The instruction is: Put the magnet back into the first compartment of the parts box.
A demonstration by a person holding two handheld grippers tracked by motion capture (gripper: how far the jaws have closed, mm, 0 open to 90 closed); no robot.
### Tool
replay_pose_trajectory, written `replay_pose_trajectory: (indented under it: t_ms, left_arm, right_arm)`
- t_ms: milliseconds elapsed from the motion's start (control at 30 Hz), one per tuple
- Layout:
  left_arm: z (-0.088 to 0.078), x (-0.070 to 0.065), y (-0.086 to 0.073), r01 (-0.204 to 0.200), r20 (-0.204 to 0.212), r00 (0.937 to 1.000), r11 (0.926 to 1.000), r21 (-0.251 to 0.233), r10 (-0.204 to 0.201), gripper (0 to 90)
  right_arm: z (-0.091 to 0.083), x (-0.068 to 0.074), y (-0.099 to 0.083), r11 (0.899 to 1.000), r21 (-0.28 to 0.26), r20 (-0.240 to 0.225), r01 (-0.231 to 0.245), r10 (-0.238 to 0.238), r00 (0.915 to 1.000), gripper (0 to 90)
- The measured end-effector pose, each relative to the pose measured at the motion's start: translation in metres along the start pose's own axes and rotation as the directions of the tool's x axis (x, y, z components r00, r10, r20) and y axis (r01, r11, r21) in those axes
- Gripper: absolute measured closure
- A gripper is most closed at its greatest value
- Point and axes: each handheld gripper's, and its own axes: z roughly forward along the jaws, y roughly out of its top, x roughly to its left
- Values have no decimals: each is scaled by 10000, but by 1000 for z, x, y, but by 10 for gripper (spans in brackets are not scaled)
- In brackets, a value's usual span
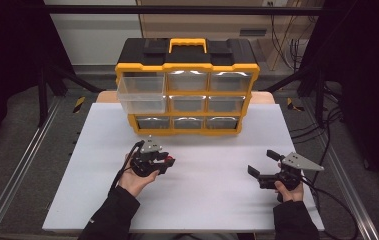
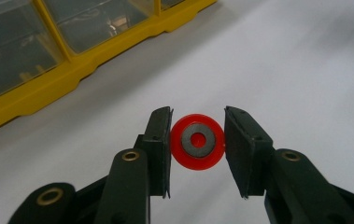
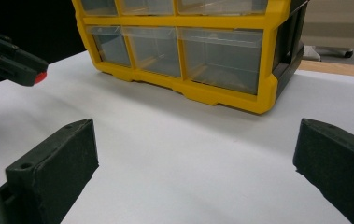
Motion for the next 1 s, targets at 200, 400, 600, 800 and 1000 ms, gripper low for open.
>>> replay_pose_trajectory:
  t_ms: [200,400,600,800,1000]
  left_arm:
    - [-11,0,3,-19,15,10000,9997,-234,19,624]
    - [-25,2,7,-11,-30,10000,9985,-553,9,624]
    - [-38,3,11,6,-60,10000,9972,-747,-11,624]
    - [-51,4,16,51,-114,9999,9960,-892,-62,624]
    - [-61,5,18,15,-185,9998,9949,-1004,-34,624]
  right_arm:
    - [0,0,0,10000,7,12,-20,20,10000,4]
    - [0,0,0,10000,17,-17,-12,12,10000,4]
    - [1,-1,0,10000,16,6,49,-49,10000,4]
    - [2,0,-1,10000,54,11,23,-23,10000,4]
    - [2,0,-1,10000,72,1,43,-43,10000,4]
